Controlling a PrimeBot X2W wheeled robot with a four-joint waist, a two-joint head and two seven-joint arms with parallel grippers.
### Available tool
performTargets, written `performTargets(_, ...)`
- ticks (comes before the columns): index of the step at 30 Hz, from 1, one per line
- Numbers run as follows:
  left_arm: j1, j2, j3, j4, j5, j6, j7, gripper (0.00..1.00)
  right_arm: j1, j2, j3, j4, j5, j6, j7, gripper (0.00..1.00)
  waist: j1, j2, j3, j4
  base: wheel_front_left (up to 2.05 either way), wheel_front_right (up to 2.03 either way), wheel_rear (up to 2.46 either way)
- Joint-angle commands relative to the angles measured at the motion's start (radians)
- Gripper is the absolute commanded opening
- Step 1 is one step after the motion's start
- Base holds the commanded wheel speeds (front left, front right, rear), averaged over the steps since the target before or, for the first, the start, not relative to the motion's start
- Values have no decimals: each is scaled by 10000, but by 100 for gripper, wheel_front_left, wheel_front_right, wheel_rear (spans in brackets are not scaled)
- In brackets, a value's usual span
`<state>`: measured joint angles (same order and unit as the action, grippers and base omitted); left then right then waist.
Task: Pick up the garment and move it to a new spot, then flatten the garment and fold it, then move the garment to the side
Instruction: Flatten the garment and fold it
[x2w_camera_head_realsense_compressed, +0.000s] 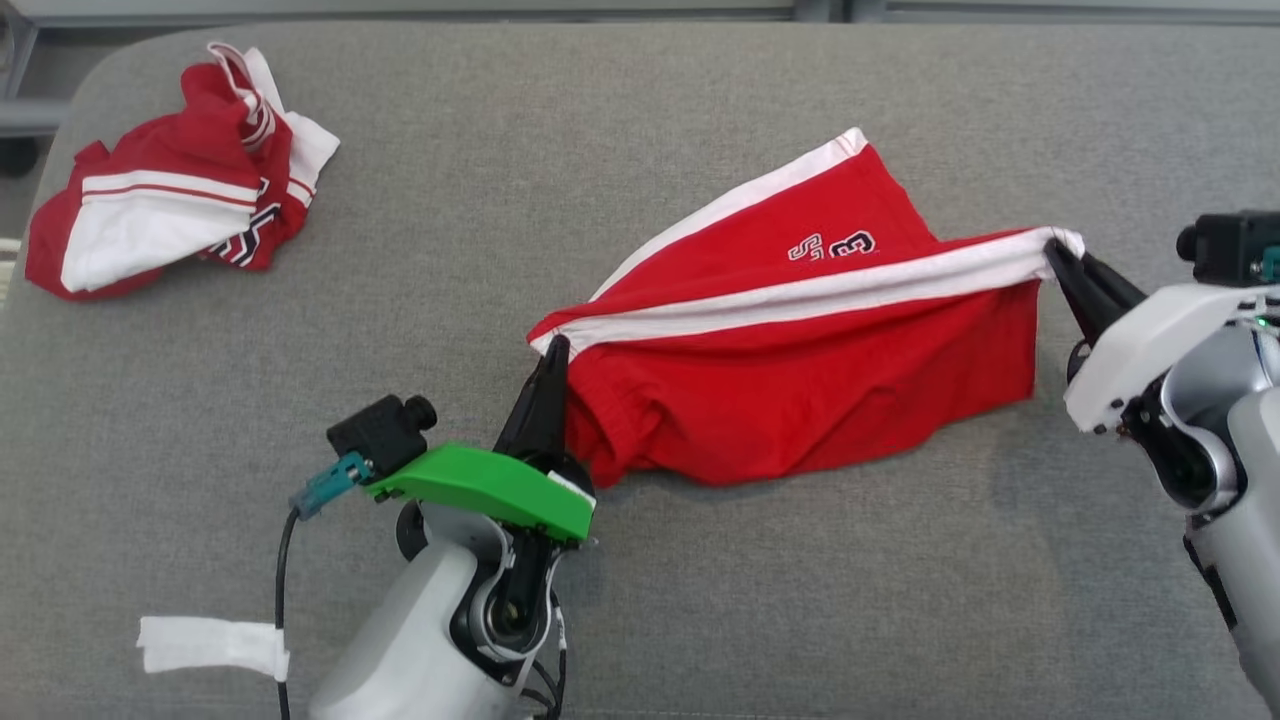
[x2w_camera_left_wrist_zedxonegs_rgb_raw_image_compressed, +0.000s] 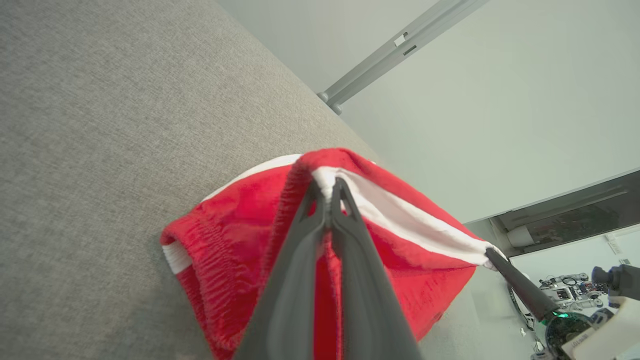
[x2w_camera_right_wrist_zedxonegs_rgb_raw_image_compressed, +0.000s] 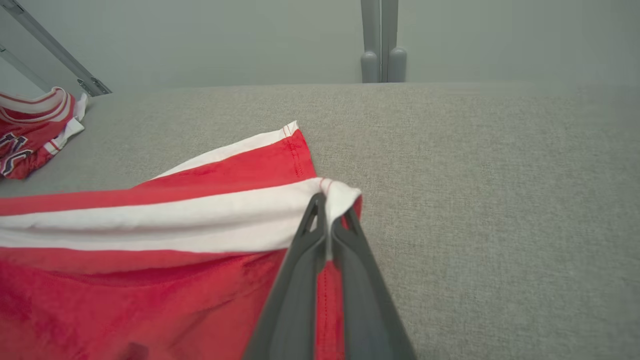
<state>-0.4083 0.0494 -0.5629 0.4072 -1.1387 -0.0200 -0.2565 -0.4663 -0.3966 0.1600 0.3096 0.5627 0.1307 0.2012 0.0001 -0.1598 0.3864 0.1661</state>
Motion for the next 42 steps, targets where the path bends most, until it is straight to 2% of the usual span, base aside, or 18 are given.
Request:
performTargets(1,-384,24,-130,193,-215,41,-44,0,-455,-119,173,420,107,1,21,0,-1,-1,574,437,0,0,0)
performTargets(10,-1603,21,-751,964,-751,250,-88,0,-2951,-105,1671,2815,324,1,-163,0,-1,-1,1109,815,0,0,0)
performTargets(21,-1982,25,-584,1156,-826,559,-92,0,-4806,-34,3017,4924,651,1,-683,0,-1,-1,1332,1099,0,0,0)
performTargets(34,-2105,25,-955,1486,-1337,664,-93,0,-5850,-142,4721,6347,1250,1,-1360,0,-1,-1,1351,1309,0,0,0)
performTargets(36,-2155,27,-927,1564,-1366,669,-93,0,-5939,-157,4899,6513,1327,1,-1569,34,-1,-1,1329,1307,0,0,0)
performTargets(37,-2173,28,-883,1611,-1333,695,-93,0,-5980,-148,4998,6557,1376,-1,-1709,58,-1,-1,1318,1303,0,0,0)
performTargets(38,-2190,32,-868,1663,-1236,719,-93,13,-6015,-125,5104,6587,1424,-1,-1828,100,-1,-1,1306,1293,0,0,0)
performTargets(39,-2210,30,-898,1703,-1104,702,-93,55,-6051,-114,5224,6590,1464,1,-1925,100,-1,-1,1294,1277,0,0,0)
performTargets(40,-2214,28,-931,1720,-989,640,-93,100,-6082,-109,5365,6577,1519,1,-1995,100,-1,-1,1284,1259,0,0,0)
performTargets(42,-2205,28,-974,1764,-694,538,-94,100,-6089,-132,5716,6448,1631,1,-2070,100,-1,-1,1262,1221,0,0,0)
